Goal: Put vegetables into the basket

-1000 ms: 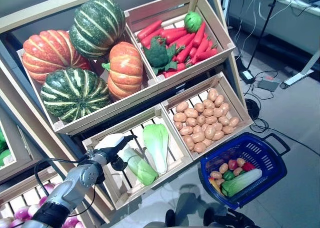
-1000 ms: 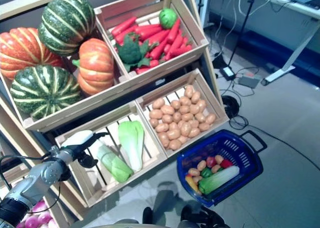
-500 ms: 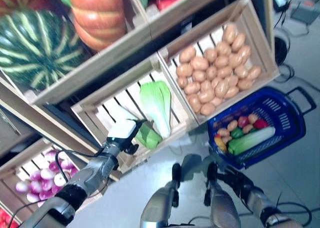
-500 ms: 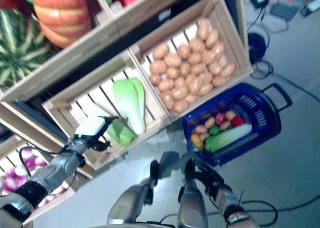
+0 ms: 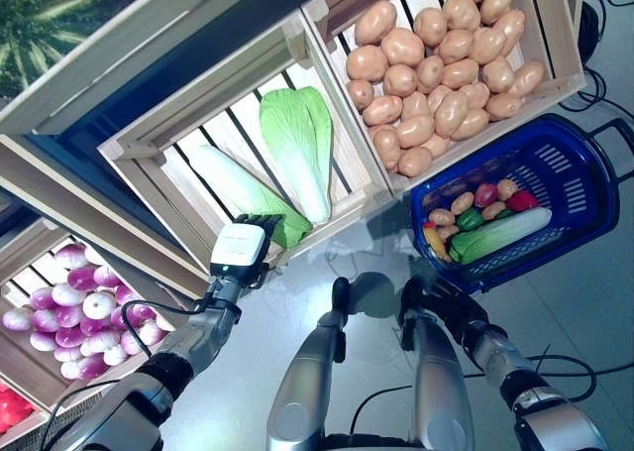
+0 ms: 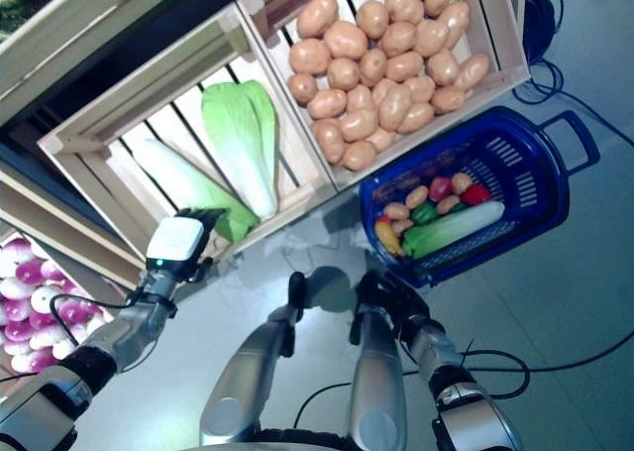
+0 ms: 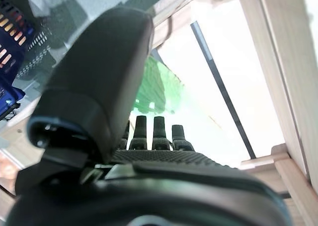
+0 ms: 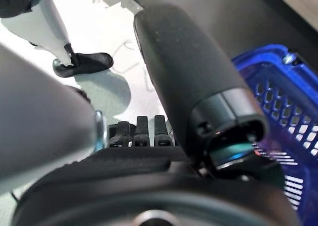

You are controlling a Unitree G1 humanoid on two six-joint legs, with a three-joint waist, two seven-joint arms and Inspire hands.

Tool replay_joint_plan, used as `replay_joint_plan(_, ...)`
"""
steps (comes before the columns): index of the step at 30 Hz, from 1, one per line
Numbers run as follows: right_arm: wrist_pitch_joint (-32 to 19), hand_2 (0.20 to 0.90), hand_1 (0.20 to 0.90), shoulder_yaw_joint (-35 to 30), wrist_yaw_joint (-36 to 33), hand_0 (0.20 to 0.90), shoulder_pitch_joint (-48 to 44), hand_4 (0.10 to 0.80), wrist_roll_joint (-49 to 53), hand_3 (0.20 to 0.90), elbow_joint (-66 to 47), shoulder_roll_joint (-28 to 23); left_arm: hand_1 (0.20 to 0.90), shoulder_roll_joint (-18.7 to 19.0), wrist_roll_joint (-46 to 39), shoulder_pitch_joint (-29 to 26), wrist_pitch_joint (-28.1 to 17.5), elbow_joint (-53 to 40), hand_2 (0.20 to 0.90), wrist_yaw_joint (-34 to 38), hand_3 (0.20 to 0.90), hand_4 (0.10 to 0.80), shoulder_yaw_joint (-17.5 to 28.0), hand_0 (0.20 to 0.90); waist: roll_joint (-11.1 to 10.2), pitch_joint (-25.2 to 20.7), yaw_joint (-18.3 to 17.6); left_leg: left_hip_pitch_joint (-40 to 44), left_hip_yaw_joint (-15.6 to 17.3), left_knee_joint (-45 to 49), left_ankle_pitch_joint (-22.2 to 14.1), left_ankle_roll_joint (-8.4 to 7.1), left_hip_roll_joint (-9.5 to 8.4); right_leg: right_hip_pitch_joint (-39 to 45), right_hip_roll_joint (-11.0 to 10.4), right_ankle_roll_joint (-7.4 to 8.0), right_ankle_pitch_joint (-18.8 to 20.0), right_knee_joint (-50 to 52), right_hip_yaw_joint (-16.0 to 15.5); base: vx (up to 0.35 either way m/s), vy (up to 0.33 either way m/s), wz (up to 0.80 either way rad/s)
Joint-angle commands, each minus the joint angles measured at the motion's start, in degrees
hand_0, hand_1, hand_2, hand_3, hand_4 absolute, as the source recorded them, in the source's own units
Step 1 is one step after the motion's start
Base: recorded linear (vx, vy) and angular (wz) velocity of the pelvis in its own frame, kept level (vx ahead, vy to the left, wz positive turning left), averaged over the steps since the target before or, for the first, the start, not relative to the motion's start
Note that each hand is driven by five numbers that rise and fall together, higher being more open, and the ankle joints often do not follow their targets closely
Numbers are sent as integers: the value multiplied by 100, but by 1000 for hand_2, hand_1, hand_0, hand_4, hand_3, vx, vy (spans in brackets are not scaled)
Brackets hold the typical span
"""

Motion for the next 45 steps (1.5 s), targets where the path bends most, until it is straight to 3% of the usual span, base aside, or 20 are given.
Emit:
replay_joint_plan(1,-119,900,900,252,-129,900,285,800,310,900,-375,-156,900,244,267,-85,198,1,900,656,900,800,419,900,-137,-5,-26,-603,85,820,-346,-224,33,251,50,92,-2,-98,60,0,0,0)
replay_joint_plan(8,-71,900,900,340,-111,900,63,800,361,900,-410,-174,900,143,763,-139,526,334,900,976,900,800,294,900,-189,-5,-78,-913,126,884,-304,-252,96,-86,144,57,-26,17,126,-31,12,-5)
replay_joint_plan(18,35,900,900,399,-154,900,-62,800,366,900,-540,-257,900,286,697,-543,676,650,900,1084,900,800,129,900,-198,-5,-168,-1170,150,951,-281,-323,100,-313,187,45,-26,30,192,-15,28,-2)
replay_joint_plan(30,158,900,900,427,-227,900,-147,800,358,900,-727,-390,900,359,757,-768,1102,837,900,1262,900,800,283,900,-218,-5,-213,-1469,191,1005,-259,-309,64,-638,189,32,57,27,201,2,29,0)
replay_joint_plan(45,155,900,900,561,-240,900,-267,800,443,900,-828,-366,900,411,885,-1658,1379,1754,900,1302,900,800,197,900,-362,-5,-345,-1748,162,1037,-225,-272,77,-1006,275,91,212,12,277,-1,13,0)
